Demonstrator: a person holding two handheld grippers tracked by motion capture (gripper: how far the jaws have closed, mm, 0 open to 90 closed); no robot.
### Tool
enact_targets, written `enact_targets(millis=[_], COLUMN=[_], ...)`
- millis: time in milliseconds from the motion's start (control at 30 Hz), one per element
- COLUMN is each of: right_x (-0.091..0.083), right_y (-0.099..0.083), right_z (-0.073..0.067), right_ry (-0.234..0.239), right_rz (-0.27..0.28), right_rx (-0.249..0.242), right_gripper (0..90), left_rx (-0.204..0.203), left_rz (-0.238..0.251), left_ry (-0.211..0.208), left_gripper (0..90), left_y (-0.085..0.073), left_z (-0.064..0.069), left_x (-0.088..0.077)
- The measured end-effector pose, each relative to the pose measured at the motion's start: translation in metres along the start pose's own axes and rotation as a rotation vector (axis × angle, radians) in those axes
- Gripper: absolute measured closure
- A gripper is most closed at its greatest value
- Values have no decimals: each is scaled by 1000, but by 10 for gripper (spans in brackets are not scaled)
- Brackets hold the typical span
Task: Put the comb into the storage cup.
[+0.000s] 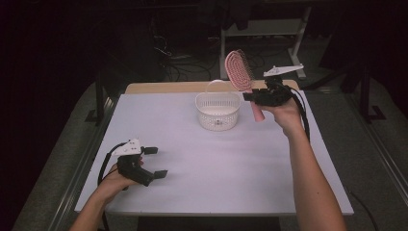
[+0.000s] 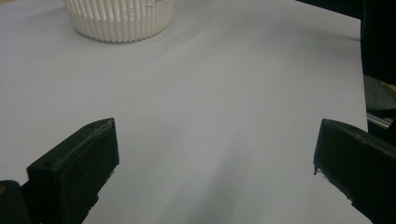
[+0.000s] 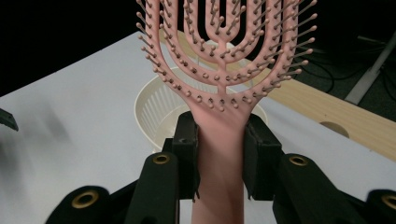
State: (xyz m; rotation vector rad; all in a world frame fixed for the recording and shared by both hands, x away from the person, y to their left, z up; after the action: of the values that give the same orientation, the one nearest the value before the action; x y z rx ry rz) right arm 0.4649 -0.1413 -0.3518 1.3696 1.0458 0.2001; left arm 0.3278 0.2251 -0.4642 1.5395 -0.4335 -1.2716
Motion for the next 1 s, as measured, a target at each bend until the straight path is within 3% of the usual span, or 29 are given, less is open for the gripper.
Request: enact_targets(millis=[200,533,1000], right_x=[3,17,51], right_y=[6,20,40], right_z=[0,-5,-13], right_ry=[24,33,55], right_rz=[68,124,158], right_rx=[10,-20,-67], right_gripper=[686,686,685], left_rx=[-1,0,-8], left_rz=[-1,3,11], left_ry=[2,5,5], left_gripper=[2,2,2], left_y=[0,1,1], left_z=[0,-1,-2], left_x=[0,-1,-3])
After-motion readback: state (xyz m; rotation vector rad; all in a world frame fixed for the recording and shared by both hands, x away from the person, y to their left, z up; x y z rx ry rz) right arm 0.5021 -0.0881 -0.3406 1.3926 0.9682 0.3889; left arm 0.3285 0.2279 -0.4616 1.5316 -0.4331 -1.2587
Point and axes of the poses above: each handheld gripper's, and its own axes: x roughly forward along the jaws, y roughly out of its top, z roughly to its right, the point moved 6 cm from there along x, roughly forward along the jaws, and after that the axes turned 2 degrees about y, right-handed, at the moved point
